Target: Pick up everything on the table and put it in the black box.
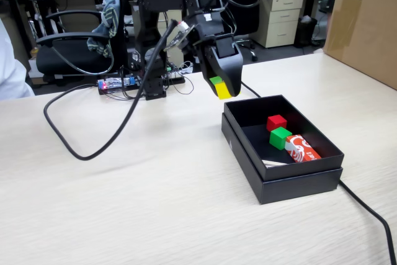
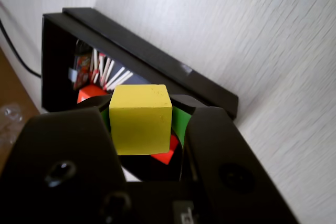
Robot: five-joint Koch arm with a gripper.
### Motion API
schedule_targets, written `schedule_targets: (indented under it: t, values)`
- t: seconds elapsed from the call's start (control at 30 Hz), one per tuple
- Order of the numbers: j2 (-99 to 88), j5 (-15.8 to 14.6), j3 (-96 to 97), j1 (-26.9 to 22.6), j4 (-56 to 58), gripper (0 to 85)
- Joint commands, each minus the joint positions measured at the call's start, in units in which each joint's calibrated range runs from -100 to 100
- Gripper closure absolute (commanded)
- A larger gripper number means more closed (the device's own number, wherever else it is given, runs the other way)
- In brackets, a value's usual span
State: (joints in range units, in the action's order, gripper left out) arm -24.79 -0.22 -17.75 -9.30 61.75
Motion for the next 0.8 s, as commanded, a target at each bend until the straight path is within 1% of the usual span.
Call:
schedule_targets:
  t: [0.0,0.13,0.23,0.3,0.57,0.77]
  values:
    - [-4.8,-2.2,-2.6,-5.8,0.2,84.6]
    - [4.8,-4.3,-4.9,-8.3,0.1,84.6]
    - [10.5,-5.2,-7.4,-9.2,0.1,84.6]
    - [17.6,-6.0,-10.0,-9.4,0.1,84.6]
    - [25.9,-6.5,-11.3,-8.6,0.1,84.5]
    - [31.7,-6.6,-11.5,-6.7,-0.5,84.3]
